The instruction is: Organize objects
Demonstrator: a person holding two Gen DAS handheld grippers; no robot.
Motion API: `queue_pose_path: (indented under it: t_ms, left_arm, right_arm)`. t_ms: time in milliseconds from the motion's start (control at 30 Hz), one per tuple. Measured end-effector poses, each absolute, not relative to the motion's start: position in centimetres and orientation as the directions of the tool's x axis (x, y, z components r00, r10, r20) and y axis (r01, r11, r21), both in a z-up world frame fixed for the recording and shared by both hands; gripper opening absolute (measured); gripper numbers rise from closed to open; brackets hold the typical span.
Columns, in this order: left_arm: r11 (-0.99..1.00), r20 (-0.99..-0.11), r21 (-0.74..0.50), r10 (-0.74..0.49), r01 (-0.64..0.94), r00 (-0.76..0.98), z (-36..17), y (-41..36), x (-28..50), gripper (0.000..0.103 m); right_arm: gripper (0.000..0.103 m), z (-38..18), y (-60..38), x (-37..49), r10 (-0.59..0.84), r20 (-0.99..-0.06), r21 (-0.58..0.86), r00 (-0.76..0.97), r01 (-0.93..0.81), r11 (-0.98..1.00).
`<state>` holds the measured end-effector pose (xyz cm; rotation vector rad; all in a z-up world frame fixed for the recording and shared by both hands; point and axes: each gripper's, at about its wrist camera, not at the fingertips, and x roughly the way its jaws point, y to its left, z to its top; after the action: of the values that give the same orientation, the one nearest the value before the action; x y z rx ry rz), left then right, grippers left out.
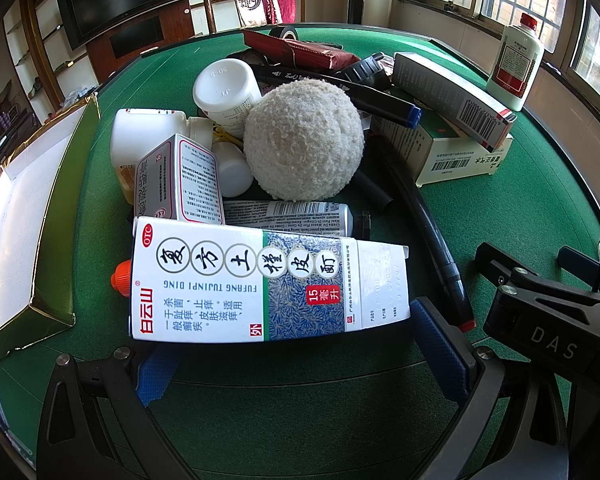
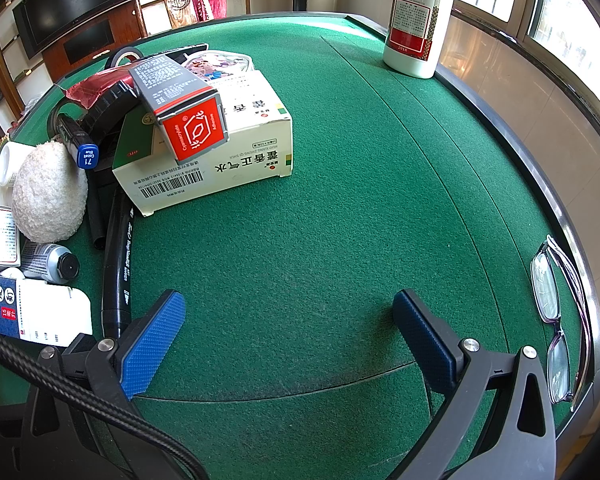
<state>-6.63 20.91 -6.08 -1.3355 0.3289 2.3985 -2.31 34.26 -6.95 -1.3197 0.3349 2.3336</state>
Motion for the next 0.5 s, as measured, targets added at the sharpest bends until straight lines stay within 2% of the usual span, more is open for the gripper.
queue_pose_path:
  t_ms: [500]
  left_arm:
    - [-0.904, -0.853, 0.022, 0.206, -0.426, -0.48, -6.06, 20.84, -6.79, 0.102]
  right_arm:
    - [0.103, -6.95, 34.24, -2.29, 0.253, -0.856, -0.004, -0.451, -0.484, -0.875]
